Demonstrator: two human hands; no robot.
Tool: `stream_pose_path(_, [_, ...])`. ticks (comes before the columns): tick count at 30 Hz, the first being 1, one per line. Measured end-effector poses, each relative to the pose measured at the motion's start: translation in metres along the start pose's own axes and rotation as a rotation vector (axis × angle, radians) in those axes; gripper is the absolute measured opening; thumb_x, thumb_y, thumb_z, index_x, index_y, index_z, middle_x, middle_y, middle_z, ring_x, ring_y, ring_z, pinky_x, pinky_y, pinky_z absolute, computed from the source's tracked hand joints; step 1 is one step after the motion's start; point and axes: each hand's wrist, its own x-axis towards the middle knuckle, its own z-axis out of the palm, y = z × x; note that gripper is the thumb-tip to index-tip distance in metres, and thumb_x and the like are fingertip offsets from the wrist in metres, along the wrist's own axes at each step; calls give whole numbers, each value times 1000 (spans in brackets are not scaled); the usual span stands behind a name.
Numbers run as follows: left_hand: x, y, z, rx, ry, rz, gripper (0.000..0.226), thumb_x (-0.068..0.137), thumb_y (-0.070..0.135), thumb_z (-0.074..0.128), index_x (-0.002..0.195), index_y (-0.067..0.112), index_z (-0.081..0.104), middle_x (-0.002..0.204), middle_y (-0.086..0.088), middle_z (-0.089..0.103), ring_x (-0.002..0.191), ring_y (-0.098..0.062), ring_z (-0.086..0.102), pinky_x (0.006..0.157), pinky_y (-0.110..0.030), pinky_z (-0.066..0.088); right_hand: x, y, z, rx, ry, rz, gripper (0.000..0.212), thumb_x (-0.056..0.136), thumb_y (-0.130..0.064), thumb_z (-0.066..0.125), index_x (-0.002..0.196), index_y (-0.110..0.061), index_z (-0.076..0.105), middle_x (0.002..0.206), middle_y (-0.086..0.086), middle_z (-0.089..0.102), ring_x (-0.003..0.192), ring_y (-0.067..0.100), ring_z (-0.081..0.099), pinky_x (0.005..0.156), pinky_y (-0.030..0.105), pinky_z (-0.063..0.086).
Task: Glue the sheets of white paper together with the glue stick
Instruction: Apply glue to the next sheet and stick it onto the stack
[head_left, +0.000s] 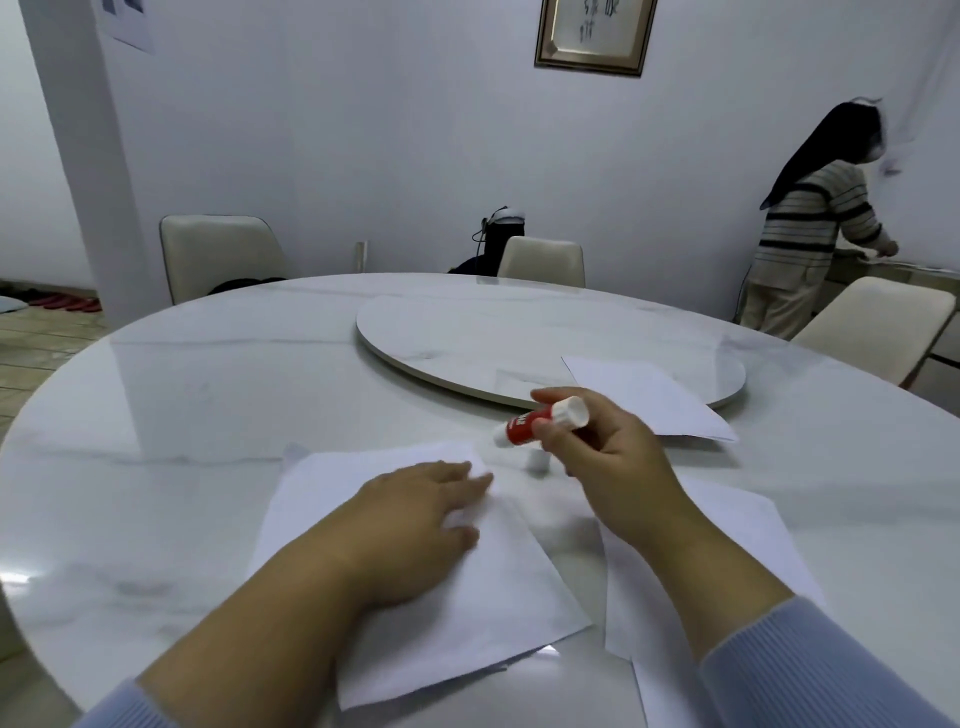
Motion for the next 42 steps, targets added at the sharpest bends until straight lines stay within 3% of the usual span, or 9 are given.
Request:
stream_pose_path(5, [8,-2,17,128,-42,-137,65,96,49,21,151,21,0,161,6,-4,147,-11,-6,121,-37,0,2,2,17,-228,-96,-31,19,88,-25,63,101,-38,60,75,-40,64,60,4,50,60,8,40])
stream_pose_path(10, [9,-1,21,96,-60,-165,66,96,48,19,151,20,-6,160,5,-11,146,-8,-10,120,-35,-4,9,9,27,-390,-186,-9,26,88,-35,61,113,-34,62,98,-21,63,74,-4,54,72,15,40])
stream_pose_path(15, [10,-3,18,71,-73,-164,56,100,36,12,151,19,-2,160,5,-9,146,-8,-8,120,-33,-4,6,-2,15,-275,-207,37,13,79,-29,62,90,-25,67,88,-8,74,85,8,66,82,32,51])
stream_pose_path(19, [11,-2,19,59,-71,-160,56,100,37,12,151,19,-1,160,6,-8,146,-7,-8,120,-33,-4,-1,-17,-7,-245,-341,41,32,56,-32,57,71,-6,67,75,19,66,67,21,55,67,37,44])
stream_pose_path(24, [10,-5,18,46,-74,-140,60,98,45,16,151,20,0,160,7,-7,146,-6,-8,120,-32,-4,-10,-30,-19,-87,-673,205,14,54,-13,55,59,-3,65,55,-2,65,53,7,57,52,15,43])
stream_pose_path(30, [8,-5,-15,-57,-268,109,57,95,32,47,145,41,22,154,24,-6,142,1,-13,116,-28,-6,1,-14,-26,583,-28,91,23,61,-11,48,45,-12,63,53,1,60,40,6,41,40,14,34])
stream_pose_path(35, [0,2,-13,138,-59,-34,54,91,50,44,142,40,31,153,9,23,141,-16,16,113,-36,23,6,-5,-26,416,130,80,25,70,-16,49,56,-15,70,60,2,57,49,11,39,48,19,33])
stream_pose_path(39, [0,0,-24,61,-344,57,56,95,19,45,133,58,30,148,31,16,141,-4,17,116,-31,19,5,-5,-24,279,167,73,19,70,-19,52,69,-10,69,54,-7,55,49,4,44,50,13,38])
stream_pose_path(42, [4,6,-13,-64,-173,42,47,98,34,38,140,51,27,155,21,16,144,-6,13,118,-29,11,3,-4,-21,141,194,51,18,71,-23,55,73,-13,70,66,7,52,60,14,42,58,24,38])
